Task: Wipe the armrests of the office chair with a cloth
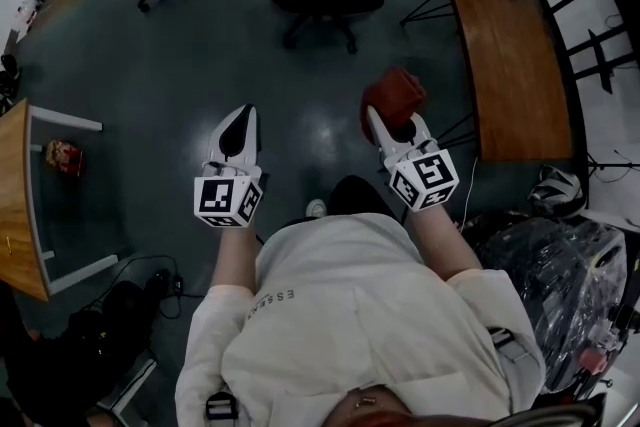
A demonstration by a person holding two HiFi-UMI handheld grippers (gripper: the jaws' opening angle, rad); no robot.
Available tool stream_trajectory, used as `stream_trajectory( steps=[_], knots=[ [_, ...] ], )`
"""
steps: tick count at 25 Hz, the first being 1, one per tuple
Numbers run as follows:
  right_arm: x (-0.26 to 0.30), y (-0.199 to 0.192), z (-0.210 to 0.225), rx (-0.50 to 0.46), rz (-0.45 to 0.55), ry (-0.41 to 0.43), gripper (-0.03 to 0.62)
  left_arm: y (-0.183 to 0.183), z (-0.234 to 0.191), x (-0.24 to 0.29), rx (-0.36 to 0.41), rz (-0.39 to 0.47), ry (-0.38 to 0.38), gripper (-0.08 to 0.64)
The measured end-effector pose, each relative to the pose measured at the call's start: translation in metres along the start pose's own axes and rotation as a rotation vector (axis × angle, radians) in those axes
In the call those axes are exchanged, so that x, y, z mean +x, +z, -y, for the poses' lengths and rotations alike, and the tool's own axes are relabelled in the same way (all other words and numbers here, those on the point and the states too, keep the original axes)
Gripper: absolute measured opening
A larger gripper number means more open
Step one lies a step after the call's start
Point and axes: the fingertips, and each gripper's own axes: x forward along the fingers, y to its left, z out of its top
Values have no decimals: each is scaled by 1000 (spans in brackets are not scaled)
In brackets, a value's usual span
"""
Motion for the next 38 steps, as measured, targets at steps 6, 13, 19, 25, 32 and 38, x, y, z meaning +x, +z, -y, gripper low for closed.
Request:
stream_trajectory(
  steps=[6, 13, 19, 25, 32, 38],
  knots=[
    [80, -1, 24, 19, -32, 35, 43, -9, -53, 41, -4, -11, 58, 14],
    [217, 27, 80, 35, -30, 91, 43, 0, -136, 143, 1, -35, 111, 14],
    [326, 63, 128, 34, -22, 128, 43, 24, -202, 245, 9, -33, 121, 14],
    [414, 73, 162, 51, -67, 120, 43, 27, -259, 319, -14, -61, 113, 14],
    [532, 72, 190, 72, -126, 61, 43, 23, -345, 412, -47, -87, 16, 14],
    [638, 85, 209, 82, -152, -20, 43, 41, -424, 498, -48, -123, -109, 14]
  ],
)
